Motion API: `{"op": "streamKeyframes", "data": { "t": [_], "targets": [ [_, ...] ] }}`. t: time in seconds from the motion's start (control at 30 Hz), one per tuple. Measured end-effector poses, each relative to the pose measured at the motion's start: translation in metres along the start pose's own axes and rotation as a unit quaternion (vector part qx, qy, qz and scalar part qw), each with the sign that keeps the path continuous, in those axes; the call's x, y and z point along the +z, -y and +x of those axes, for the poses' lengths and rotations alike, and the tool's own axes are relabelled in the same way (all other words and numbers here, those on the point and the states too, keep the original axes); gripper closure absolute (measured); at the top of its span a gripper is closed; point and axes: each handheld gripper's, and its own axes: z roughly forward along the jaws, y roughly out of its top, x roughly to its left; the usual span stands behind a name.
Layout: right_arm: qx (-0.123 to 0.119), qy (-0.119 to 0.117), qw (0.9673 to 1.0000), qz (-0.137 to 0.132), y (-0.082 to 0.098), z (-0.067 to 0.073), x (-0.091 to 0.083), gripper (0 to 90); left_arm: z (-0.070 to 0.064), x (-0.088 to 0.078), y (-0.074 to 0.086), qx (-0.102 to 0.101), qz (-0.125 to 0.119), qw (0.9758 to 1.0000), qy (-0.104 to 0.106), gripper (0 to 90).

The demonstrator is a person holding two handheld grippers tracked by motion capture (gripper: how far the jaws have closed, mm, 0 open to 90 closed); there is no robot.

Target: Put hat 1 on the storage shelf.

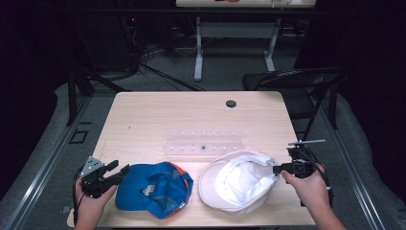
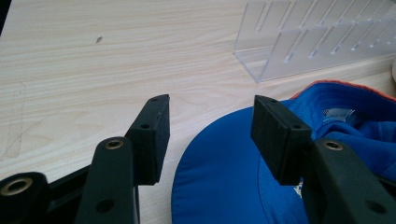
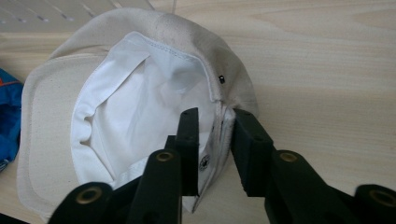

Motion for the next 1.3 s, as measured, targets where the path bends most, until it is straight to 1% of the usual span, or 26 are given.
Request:
{"op": "streamKeyframes", "data": {
  "t": [0.1,0.13,0.17,0.2,0.23,0.37,0.4,0.5,0.53,0.57,0.6,0.63,0.67,0.73,0.77,0.8,0.87,0.93,1.0,1.03,1.1,1.13,1.2,1.23,1.27,1.3],
  "targets": [
    [0.005,0.002,1.0,0.008,-0.001,-0.001,0.001,68.6,0.0,0.0,0.0,0.0,0.0,1.0,0.001,47.8],
    [0.018,-0.001,0.9997,0.018,-0.002,-0.002,0.003,64.3,0.0,0.0,0.0,0.001,0.001,1.0,0.002,47.8],
    [0.023,-0.005,0.9995,0.02,-0.002,-0.002,0.004,62.0,0.0,0.0,0.0,0.001,0.001,1.0,0.002,47.8],
    [0.037,-0.002,0.9992,0.016,-0.002,-0.001,0.005,59.6,0.0,0.0,0.0,0.001,0.001,1.0,0.002,47.8],
    [0.028,-0.005,0.9991,0.031,-0.003,-0.002,0.005,58.4,0.0,0.0,0.0,0.001,0.001,1.0,0.002,47.8],
    [0.028,0.002,0.9988,0.04,-0.003,-0.003,0.006,56.7,0.0,0.0,0.0,0.001,0.001,1.0,0.003,47.8],
    [0.029,0.005,0.9986,0.044,-0.004,-0.003,0.007,56.5,0.0,0.001,0.0,0.0,0.001,1.0,0.003,47.8],
    [0.035,0.004,0.9983,0.046,-0.004,-0.004,0.009,56.7,-0.001,0.001,0.0,0.001,0.002,1.0,0.003,47.8],
    [0.044,0.002,0.9975,0.055,-0.005,-0.004,0.012,58.6,-0.001,0.001,0.001,0.001,0.0,1.0,0.003,47.8],
    [0.044,0.002,0.9975,0.055,-0.005,-0.004,0.012,58.6,-0.001,0.001,0.0,0.001,0.002,1.0,0.003,47.8],
    [0.043,0.007,0.9969,0.066,-0.006,-0.003,0.014,61.4,-0.001,0.001,0.001,0.001,0.001,1.0,0.003,47.8],
    [0.043,0.007,0.9969,0.066,-0.006,-0.003,0.014,61.4,-0.001,0.001,0.001,0.001,0.001,1.0,0.003,47.8],
    [0.048,0.014,0.9958,0.077,-0.008,-0.002,0.016,63.7,-0.001,0.001,0.001,0.0,0.001,1.0,0.002,47.8],
    [0.043,0.01,0.9957,0.082,-0.01,-0.003,0.016,63.9,0.0,0.001,0.001,0.0,0.001,1.0,0.002,47.8],
    [0.047,0.015,0.9955,0.08,-0.011,-0.002,0.017,65.0,0.0,0.001,0.001,0.0,0.001,1.0,0.002,47.8],
    [0.042,0.024,0.9947,0.091,-0.013,-0.002,0.018,68.3,0.0,0.001,0.001,-0.001,-0.001,1.0,0.002,47.8],
    [0.041,0.03,0.9944,0.093,-0.015,-0.001,0.019,71.2,0.0,0.001,0.001,-0.001,-0.002,1.0,0.0,47.8],
    [0.036,0.035,0.9934,0.103,-0.017,0.001,0.019,74.2,0.0,0.001,0.001,-0.002,-0.002,1.0,-0.001,47.8],
    [0.035,0.037,0.9933,0.103,-0.017,0.003,0.019,75.5,0.001,0.001,0.001,-0.001,0.001,1.0,0.001,47.8],
    [0.027,0.043,0.9934,0.103,-0.017,0.004,0.019,76.6,0.001,0.001,0.001,-0.001,0.001,1.0,0.0,47.8],
    [0.008,0.064,0.9916,0.112,-0.018,0.011,0.019,79.4,0.0,0.001,0.001,-0.002,-0.003,1.0,0.001,47.8],
    [0.008,0.064,0.9916,0.112,-0.018,0.011,0.019,79.4,0.0,0.001,0.001,-0.002,-0.003,1.0,0.001,47.8],
    [-0.004,0.075,0.9903,0.117,-0.018,0.013,0.019,81.0,0.0,0.001,0.001,-0.001,-0.004,1.0,0.001,47.8],
    [-0.004,0.077,0.9892,0.124,-0.018,0.015,0.019,81.2,0.0,0.001,0.001,-0.002,-0.003,1.0,0.001,47.8],
    [-0.004,0.076,0.9898,0.121,-0.018,0.015,0.019,81.3,0.0,0.0,0.0,-0.001,-0.001,1.0,0.001,47.8],
    [-0.014,0.088,0.987,0.134,-0.019,0.017,0.018,81.4,0.001,0.0,0.0,-0.001,-0.001,1.0,0.002,47.8]
  ]
}}
